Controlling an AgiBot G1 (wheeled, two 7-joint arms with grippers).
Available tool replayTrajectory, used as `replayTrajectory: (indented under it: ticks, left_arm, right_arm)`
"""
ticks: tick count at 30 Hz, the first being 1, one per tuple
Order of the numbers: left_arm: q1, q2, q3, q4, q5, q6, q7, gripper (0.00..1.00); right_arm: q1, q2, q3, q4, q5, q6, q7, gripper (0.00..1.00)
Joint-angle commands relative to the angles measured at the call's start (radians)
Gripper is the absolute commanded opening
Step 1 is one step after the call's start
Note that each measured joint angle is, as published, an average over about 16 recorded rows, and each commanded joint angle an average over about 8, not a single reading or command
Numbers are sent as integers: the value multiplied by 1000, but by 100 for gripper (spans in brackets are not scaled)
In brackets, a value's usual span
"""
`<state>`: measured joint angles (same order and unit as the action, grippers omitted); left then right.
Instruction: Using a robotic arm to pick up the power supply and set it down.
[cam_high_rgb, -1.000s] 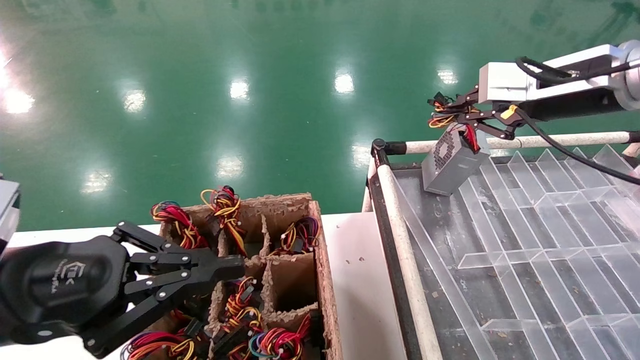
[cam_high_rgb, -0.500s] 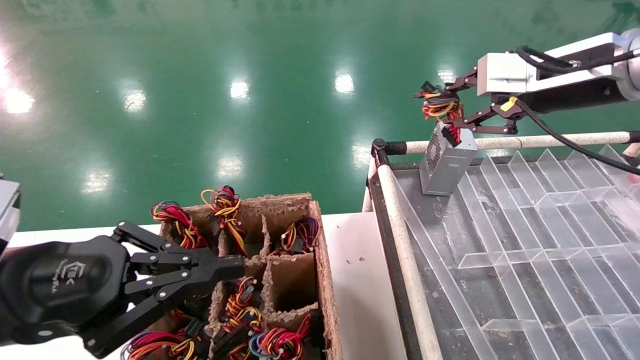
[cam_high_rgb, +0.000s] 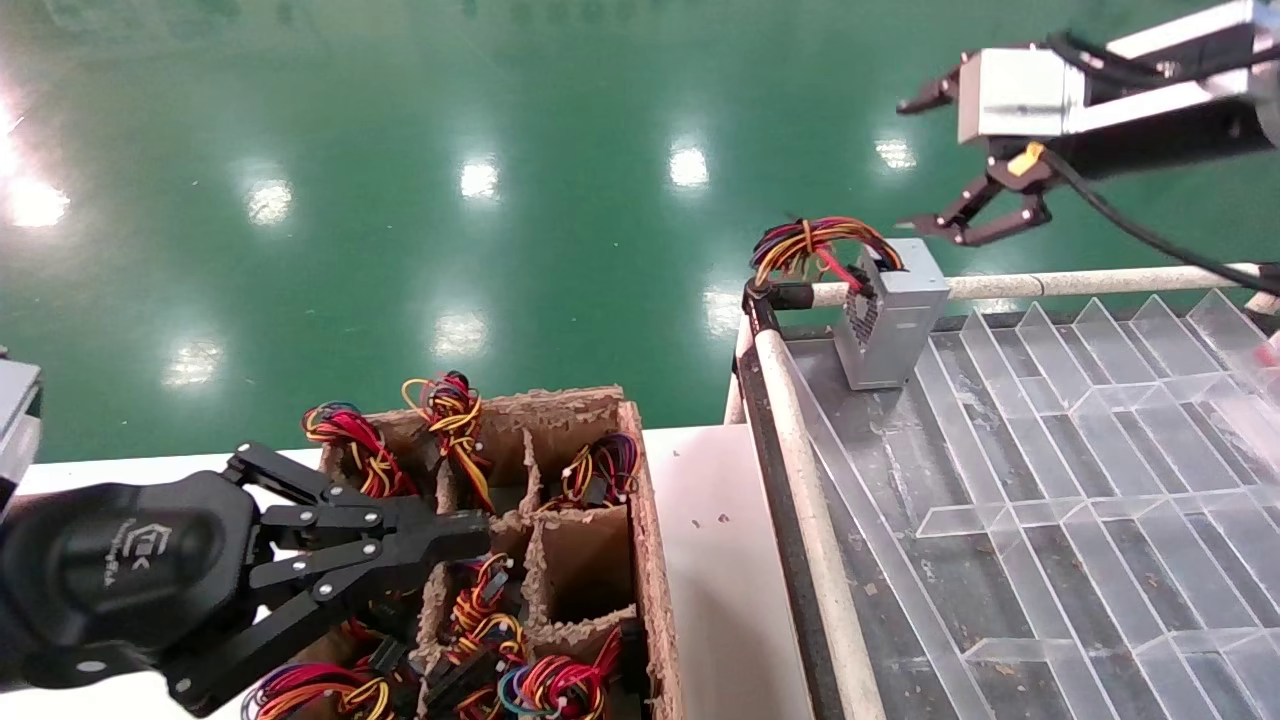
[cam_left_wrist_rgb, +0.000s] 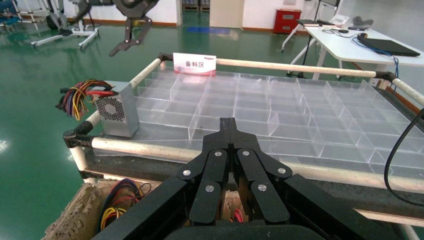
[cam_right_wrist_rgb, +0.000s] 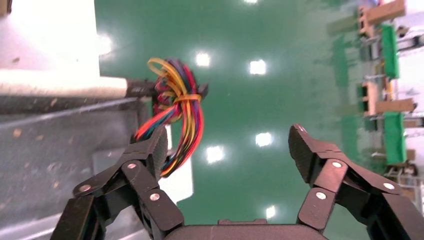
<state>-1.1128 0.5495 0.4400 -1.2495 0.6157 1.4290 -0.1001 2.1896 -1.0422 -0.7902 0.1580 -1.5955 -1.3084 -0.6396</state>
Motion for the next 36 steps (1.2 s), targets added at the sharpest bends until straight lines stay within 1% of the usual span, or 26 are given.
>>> replayTrajectory:
  ticks: [1, 6, 14, 22, 36]
  left_arm:
    - [0, 0, 0, 0, 0, 0, 0, 0]
    - [0, 0, 0, 0, 0, 0, 0, 0]
    - [0, 0, 0, 0, 0, 0, 0, 0]
    - [0, 0, 0, 0, 0, 0, 0, 100]
    - [0, 0, 0, 0, 0, 0, 0, 100]
  right_arm:
    - [8, 3, 6, 9, 9, -8, -4, 100]
    - [-21, 20, 27, 52, 43, -22, 11, 100]
    - [-156, 70, 86, 184, 144, -41, 113, 100]
    - [-302, 125, 151, 328, 253, -63, 222, 100]
    - [-567, 225, 268, 588, 452, -104, 419, 100]
